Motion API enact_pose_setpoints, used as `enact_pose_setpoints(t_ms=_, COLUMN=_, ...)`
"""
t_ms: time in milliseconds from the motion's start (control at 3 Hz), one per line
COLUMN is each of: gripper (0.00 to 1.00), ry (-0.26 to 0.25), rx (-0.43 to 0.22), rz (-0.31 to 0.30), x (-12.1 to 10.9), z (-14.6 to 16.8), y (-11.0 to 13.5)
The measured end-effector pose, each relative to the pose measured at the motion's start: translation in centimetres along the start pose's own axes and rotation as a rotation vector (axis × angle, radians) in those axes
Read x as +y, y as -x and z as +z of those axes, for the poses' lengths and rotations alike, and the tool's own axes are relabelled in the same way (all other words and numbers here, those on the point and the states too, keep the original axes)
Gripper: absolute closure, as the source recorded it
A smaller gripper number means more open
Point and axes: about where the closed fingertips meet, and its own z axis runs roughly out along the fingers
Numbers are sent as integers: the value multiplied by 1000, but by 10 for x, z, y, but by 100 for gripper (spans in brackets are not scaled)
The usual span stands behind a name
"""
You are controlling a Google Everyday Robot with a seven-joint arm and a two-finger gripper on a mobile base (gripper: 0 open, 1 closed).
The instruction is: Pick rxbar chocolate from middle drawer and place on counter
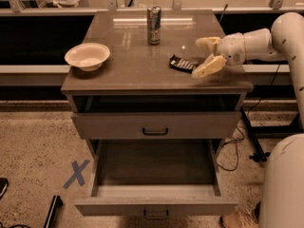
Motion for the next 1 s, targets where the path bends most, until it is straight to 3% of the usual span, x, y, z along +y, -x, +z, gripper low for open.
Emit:
enact_pose_setpoints(t_ms=333, gripper=0, ry=30, rx=-31, rz=-18, x=6, z=0, y=10)
enact_pose_setpoints(t_ms=667, gripper=0, ry=36, rx=-73, rz=-56, x=13, z=-22, y=23)
enact_pose_setpoints(t_ms=1000, gripper=0, ry=36, rx=-79, rz=-61, x=13, z=-24, y=25)
